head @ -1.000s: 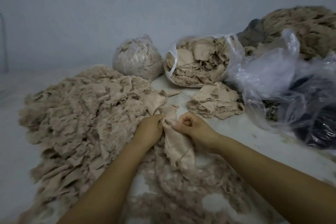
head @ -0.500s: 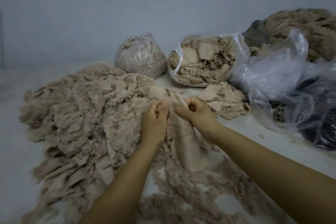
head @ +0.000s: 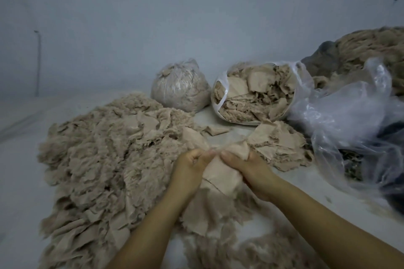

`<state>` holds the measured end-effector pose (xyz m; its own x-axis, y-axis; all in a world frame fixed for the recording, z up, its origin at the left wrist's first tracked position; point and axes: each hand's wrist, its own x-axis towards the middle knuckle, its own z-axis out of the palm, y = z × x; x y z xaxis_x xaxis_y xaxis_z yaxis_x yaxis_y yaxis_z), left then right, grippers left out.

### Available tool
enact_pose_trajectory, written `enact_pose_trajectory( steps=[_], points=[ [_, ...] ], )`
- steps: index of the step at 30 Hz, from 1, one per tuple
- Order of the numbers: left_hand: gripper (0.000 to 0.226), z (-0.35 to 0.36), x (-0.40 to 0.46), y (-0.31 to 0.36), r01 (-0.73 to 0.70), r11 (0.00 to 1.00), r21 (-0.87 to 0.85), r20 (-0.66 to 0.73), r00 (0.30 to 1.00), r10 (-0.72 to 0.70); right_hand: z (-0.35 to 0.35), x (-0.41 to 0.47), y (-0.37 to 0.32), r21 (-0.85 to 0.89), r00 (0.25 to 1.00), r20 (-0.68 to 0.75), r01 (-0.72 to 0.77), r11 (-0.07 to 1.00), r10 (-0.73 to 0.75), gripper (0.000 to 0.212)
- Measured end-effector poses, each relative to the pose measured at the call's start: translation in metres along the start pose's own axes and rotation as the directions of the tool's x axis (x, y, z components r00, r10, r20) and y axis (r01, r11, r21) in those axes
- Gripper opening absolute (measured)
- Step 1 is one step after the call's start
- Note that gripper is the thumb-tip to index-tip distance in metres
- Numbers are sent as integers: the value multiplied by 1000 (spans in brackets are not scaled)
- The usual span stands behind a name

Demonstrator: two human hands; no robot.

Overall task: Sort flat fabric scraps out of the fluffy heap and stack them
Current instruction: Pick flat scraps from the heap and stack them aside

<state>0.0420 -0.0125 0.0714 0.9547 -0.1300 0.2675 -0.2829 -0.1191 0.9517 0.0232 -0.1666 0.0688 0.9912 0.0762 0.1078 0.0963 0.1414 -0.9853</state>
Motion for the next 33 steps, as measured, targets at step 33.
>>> enact_pose_trajectory(
  steps=[33],
  points=[
    [29, 61, 2, -22, 106, 993, -61, 208, 974, -91, -53, 5, 31, 271, 968, -250, 63, 960, 8, 29]
  ],
)
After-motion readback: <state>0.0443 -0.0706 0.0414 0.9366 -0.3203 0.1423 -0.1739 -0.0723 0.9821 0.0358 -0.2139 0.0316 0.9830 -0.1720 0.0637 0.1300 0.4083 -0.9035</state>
